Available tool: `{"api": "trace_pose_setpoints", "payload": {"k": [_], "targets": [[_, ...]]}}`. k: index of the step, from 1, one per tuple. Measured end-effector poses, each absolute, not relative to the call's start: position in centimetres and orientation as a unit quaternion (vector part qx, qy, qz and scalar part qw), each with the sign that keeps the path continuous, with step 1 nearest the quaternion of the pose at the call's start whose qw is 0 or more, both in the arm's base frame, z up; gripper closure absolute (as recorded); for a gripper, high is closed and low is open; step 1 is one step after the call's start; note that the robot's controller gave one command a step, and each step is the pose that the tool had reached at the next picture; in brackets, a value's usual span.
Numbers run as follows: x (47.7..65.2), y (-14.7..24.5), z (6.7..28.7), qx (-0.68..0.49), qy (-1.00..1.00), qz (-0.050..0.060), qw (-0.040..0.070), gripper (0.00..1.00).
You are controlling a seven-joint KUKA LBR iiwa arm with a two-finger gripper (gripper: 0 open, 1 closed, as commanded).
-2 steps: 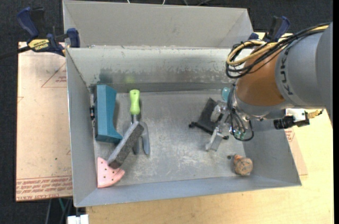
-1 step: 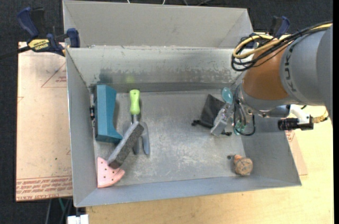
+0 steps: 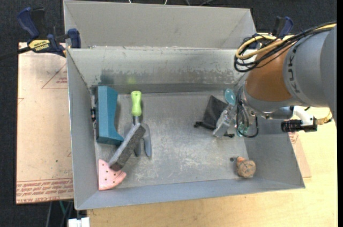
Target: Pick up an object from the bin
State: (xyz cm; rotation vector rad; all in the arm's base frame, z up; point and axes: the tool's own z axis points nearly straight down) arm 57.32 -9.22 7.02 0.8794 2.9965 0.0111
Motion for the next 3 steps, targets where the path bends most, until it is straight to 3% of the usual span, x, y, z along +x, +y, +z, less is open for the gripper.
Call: {"api": "trace_pose_setpoints", "payload": {"k": [1,3], "targets": [[57.1,-9.2,8.9,0.281,0.960,0.003,0.007,1.00],[57.3,-9.1,14.7,0.280,0.960,0.004,0.009,1.00]]}}
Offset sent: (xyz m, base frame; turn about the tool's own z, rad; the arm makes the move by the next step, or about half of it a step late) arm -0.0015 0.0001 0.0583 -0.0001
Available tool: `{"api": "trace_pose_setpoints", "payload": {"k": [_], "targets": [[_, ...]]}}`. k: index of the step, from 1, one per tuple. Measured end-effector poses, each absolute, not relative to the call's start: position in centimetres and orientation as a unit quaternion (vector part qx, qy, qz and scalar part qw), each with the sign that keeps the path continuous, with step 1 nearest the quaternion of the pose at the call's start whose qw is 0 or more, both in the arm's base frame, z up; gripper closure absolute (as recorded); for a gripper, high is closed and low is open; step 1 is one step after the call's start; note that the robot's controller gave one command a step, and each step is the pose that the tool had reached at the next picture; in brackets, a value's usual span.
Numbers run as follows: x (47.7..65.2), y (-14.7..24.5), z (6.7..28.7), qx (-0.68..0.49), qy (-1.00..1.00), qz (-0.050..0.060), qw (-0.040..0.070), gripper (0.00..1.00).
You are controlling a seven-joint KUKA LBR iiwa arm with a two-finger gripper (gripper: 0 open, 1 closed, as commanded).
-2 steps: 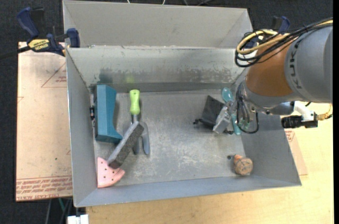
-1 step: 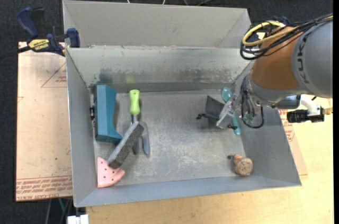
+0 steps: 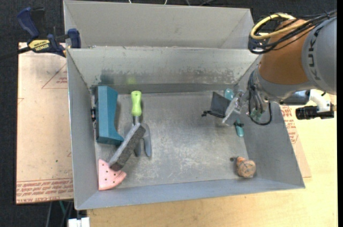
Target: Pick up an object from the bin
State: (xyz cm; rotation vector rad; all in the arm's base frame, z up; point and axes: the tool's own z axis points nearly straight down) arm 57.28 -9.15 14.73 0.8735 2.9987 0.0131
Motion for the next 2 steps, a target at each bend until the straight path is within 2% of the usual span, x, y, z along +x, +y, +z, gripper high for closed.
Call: {"api": "trace_pose_setpoints", "payload": {"k": [1,2], "targets": [[57.38,-9.15,16.59,0.279,0.960,0.005,0.011,1.00],[57.39,-9.14,17.00,0.279,0.960,0.005,0.011,1.00]]}}
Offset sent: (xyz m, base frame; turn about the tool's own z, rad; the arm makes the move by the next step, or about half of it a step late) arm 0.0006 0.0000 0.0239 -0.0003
